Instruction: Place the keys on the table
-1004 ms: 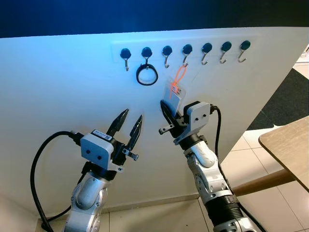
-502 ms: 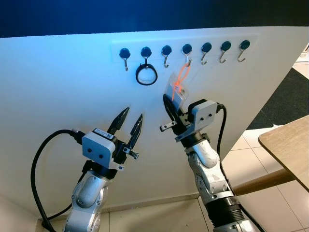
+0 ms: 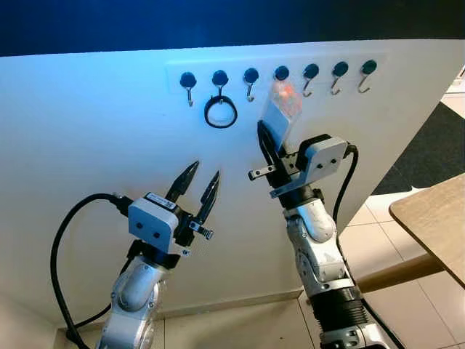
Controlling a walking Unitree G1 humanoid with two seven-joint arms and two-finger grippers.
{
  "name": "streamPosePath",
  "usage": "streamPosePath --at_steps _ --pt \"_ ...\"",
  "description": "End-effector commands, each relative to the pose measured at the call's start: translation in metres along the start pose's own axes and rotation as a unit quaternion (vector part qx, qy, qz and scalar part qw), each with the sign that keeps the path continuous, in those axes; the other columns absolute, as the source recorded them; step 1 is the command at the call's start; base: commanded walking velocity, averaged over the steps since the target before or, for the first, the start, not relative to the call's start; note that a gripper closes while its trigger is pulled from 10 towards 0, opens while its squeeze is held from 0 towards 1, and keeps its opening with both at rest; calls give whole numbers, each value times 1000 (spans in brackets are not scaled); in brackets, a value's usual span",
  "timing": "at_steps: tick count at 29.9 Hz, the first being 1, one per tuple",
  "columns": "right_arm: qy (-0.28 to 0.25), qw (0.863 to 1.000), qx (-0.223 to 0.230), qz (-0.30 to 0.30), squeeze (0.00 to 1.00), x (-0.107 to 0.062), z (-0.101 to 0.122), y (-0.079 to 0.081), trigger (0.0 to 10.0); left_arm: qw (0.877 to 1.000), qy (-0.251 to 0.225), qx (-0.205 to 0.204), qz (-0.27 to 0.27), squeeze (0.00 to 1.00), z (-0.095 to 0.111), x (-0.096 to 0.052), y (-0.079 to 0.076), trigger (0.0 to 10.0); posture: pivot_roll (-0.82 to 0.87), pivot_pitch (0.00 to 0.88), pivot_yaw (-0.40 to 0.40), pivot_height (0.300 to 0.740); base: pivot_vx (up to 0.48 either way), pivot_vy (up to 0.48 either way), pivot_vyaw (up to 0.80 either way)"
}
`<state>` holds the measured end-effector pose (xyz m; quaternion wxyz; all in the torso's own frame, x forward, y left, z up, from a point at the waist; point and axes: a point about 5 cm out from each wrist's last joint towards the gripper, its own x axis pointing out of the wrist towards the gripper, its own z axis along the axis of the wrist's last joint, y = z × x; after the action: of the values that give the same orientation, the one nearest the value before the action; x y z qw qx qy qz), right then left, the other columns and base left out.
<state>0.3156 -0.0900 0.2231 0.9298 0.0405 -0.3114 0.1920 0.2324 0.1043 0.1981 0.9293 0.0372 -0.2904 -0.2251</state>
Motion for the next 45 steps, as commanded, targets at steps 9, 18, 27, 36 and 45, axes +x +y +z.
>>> streamPosePath --at_steps 9,18,27,36,45 --pt "33 999 14 6 0 -12 -9 5 10000 1000 7 7 -10 0 1 -2 -3 10000 59 100 -10 740 0 0 0" --pt "-1 1000 14 9 0 -7 4 6 10000 1000 6 8 -9 0 1 -1 -3 10000 57 105 -13 740 0 0 0" --pt "70 997 -2 29 0 -55 -24 6 10000 997 70 9 13 0 -23 -22 3 10000 57 107 -18 740 0 0 0" --pt "248 967 -27 -59 0 -143 -81 -22 10000 920 381 4 95 0 -120 -121 20 10000 53 101 -10 740 0 0 0" --pt "500 847 11 -181 0 -244 -134 -44 10000 779 607 -8 160 0 -164 -223 20 10000 49 91 -13 740 0 0 0"
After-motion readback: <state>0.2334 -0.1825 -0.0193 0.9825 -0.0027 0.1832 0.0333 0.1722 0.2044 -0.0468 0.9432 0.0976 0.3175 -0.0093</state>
